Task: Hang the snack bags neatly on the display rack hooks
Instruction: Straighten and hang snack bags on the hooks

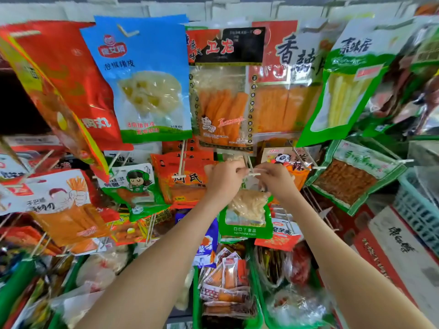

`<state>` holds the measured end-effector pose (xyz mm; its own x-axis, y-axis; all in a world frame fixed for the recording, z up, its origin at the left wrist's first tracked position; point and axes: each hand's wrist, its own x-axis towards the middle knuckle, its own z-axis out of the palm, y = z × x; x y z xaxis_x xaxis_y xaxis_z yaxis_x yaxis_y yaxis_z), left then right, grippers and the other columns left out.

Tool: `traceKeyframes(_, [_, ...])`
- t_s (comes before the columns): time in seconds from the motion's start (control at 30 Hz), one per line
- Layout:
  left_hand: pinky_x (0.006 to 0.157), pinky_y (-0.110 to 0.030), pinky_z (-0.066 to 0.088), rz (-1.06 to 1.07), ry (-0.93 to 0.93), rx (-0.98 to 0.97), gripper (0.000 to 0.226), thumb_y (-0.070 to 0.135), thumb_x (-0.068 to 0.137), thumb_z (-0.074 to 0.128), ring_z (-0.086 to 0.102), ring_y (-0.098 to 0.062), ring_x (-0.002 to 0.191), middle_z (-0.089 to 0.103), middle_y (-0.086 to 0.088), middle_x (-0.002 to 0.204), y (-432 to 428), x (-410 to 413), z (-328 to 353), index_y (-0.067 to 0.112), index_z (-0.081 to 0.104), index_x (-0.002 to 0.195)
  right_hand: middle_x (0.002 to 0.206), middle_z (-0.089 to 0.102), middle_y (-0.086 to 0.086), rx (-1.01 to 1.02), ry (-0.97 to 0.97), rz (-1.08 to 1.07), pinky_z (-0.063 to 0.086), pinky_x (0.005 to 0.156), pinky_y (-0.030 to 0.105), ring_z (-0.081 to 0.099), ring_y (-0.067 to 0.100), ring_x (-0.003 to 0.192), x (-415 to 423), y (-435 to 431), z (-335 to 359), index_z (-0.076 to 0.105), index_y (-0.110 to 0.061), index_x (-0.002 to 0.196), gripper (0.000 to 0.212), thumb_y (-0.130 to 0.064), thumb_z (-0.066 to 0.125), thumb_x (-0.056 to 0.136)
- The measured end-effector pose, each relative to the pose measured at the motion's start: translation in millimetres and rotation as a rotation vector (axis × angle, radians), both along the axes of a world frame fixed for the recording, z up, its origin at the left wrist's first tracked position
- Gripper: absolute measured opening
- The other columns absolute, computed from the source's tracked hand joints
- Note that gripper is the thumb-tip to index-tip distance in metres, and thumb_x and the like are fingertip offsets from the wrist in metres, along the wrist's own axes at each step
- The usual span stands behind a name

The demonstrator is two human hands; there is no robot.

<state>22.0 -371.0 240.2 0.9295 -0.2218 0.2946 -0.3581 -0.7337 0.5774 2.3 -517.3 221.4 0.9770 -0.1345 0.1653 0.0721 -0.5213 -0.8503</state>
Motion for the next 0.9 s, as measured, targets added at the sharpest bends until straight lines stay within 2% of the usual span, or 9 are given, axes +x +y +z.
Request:
traceKeyframes(0.17, [0.066, -0.033, 0.016, 0.041, -0.005, 0.031, 0.023, 0.034, 0.096, 0.047, 0.044, -0.012, 0.060, 0.046, 0.009, 0.052, -3, 11, -15, 0.024, 0.067, 0.089, 0.053, 0.054, -0.001, -0.086, -0.037, -0.011, 0.035, 0.047, 0.010, 0.049, 0.000, 0.043, 17, 2, -9, 0.068, 0.000, 0.086, 0.023, 0.010, 0.047, 0.081])
traceKeyframes(0.3, [0.070, -0.032, 0.021, 0.079, -0.069, 0.091, 0.017, 0.026, 0.096, 0.048, 0.054, -0.020, 0.074, 0.057, 0.008, 0.068, -12, 31, -21, 0.024, 0.062, 0.087, 0.061, 0.053, -0.005, -0.116, -0.026, -0.054, 0.028, 0.059, 0.026, 0.048, 0.013, 0.060, 40, 2, -9, 0.067, -0.005, 0.076, 0.016, -0.002, 0.054, 0.084])
traceKeyframes(0.4, [0.072, -0.034, 0.031, 0.119, -0.137, 0.127, 0.018, 0.024, 0.095, 0.049, 0.059, -0.026, 0.082, 0.066, -0.003, 0.081, -19, 46, -27, 0.017, 0.062, 0.085, 0.056, 0.049, -0.001, -0.136, -0.008, -0.112, 0.027, 0.057, 0.030, 0.045, 0.021, 0.065, 57, 2, -13, 0.054, -0.014, 0.058, 0.028, -0.005, 0.054, 0.084])
traceKeyframes(0.5, [0.076, -0.035, 0.036, 0.142, -0.158, 0.139, 0.020, 0.022, 0.094, 0.048, 0.059, -0.030, 0.089, 0.067, -0.006, 0.088, -23, 59, -32, 0.017, 0.067, 0.097, 0.066, 0.055, 0.018, -0.067, 0.050, -0.143, 0.028, 0.061, 0.030, 0.046, 0.024, 0.066, 70, 3, -15, 0.059, 0.001, 0.070, 0.016, -0.006, 0.055, 0.084])
traceKeyframes(0.6, [0.099, -0.040, 0.026, 0.169, -0.137, 0.242, 0.028, 0.018, 0.091, 0.049, 0.044, -0.028, 0.121, 0.056, -0.008, 0.123, -27, 57, -38, 0.013, 0.055, 0.118, 0.077, 0.057, 0.018, -0.057, 0.113, -0.195, 0.034, 0.061, 0.028, 0.051, 0.029, 0.074, 72, 4, -16, 0.062, 0.003, 0.085, 0.017, -0.013, 0.057, 0.085])
traceKeyframes(0.63, [0.106, -0.041, 0.019, 0.169, -0.141, 0.255, 0.040, 0.016, 0.088, 0.051, 0.033, -0.027, 0.130, 0.046, -0.008, 0.136, -28, 51, -46, 0.011, 0.047, 0.128, 0.086, 0.059, 0.017, -0.054, 0.090, -0.234, 0.038, 0.064, 0.022, 0.053, 0.032, 0.083, 69, 3, -21, 0.063, 0.002, 0.095, 0.019, -0.014, 0.058, 0.086])
traceKeyframes(0.7, [0.111, -0.043, 0.007, 0.171, -0.239, 0.226, 0.062, 0.017, 0.084, 0.055, 0.018, -0.029, 0.140, 0.028, -0.012, 0.150, -30, 32, -66, 0.006, 0.032, 0.141, 0.111, 0.058, 0.015, -0.042, -0.042, -0.276, 0.042, 0.090, 0.034, 0.050, 0.034, 0.106, 57, -1, -42, 0.056, -0.007, 0.117, 0.036, -0.018, 0.064, 0.084])
traceKeyframes(0.8, [0.114, -0.044, -0.004, 0.176, -0.317, 0.218, 0.078, 0.018, 0.081, 0.058, 0.007, -0.027, 0.142, 0.015, -0.013, 0.155, -34, 8, -108, 0.006, 0.018, 0.147, 0.136, 0.046, 0.011, -0.182, -0.134, -0.287, 0.026, 0.105, 0.042, 0.037, 0.029, 0.128, 28, -11, -84, 0.039, -0.010, 0.137, 0.062, -0.016, 0.067, 0.082])
traceKeyframes(0.9, [0.113, -0.048, 0.007, 0.131, -0.178, 0.276, 0.088, 0.021, 0.076, 0.068, 0.012, -0.028, 0.141, 0.019, -0.015, 0.154, -34, -13, -143, 0.006, 0.017, 0.146, 0.135, 0.044, 0.016, -0.181, -0.026, -0.248, 0.028, 0.104, 0.044, 0.036, 0.034, 0.126, -1, -22, -122, 0.035, -0.008, 0.139, 0.063, -0.004, 0.062, 0.083])
